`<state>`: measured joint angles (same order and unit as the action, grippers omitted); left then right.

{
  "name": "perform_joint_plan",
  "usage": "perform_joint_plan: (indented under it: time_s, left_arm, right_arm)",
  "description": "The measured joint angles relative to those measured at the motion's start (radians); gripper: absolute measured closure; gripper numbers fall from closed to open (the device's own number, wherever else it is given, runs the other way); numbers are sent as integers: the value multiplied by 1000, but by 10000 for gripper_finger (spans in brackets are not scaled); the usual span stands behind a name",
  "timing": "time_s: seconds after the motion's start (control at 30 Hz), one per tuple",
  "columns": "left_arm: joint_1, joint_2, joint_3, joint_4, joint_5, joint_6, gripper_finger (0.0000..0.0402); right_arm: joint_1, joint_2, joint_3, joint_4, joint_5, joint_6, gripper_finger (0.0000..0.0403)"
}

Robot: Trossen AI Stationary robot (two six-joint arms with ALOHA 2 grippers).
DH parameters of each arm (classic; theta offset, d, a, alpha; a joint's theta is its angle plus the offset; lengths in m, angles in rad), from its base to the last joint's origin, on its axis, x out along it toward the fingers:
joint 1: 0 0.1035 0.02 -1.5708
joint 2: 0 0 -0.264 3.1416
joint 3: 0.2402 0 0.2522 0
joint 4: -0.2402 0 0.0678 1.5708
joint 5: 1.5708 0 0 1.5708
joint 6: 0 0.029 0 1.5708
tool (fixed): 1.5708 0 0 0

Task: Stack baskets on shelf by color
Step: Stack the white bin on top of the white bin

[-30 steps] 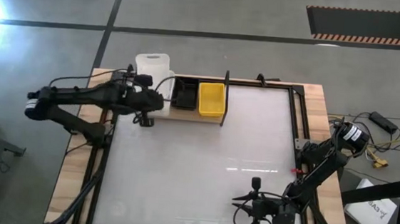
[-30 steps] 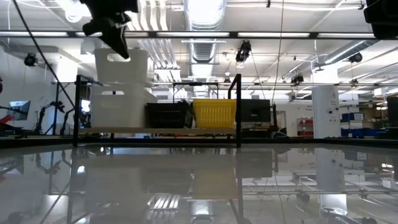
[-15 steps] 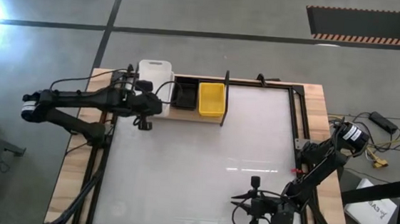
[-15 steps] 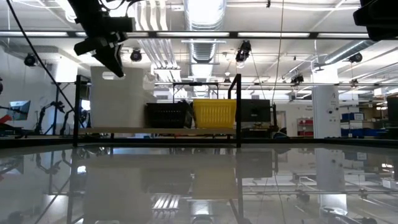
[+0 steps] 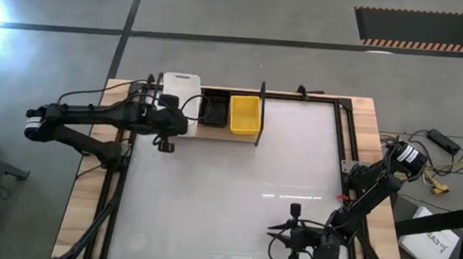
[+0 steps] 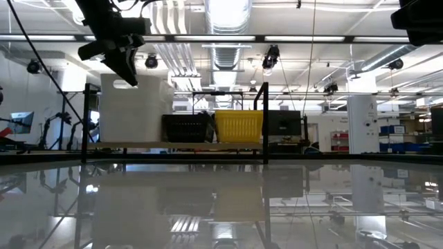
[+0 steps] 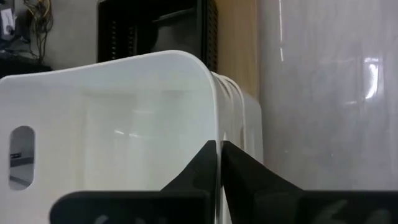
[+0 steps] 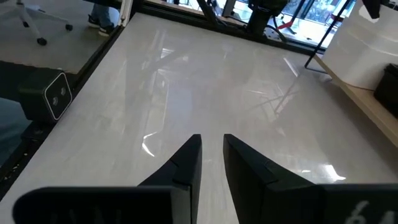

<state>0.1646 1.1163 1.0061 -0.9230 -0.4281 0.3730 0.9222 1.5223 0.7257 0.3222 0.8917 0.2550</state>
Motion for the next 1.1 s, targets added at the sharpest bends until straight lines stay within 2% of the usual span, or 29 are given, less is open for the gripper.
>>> perform_joint_plan:
  time_s: [0.17,0.73,1.0,1.1]
  left_arm:
    - [4,7,1,3,59,30,395]
    - [44,7,2,6,68,34,383]
    - [122,7,16,6,187,33,383]
    - [131,9,16,8,194,32,383]
  right_arm:
    - [0,0,0,0,0,10,344]
    - [0,0,0,0,0,8,344]
    - [0,0,0,0,0,7,344]
    - [0,0,0,0,0,7,344]
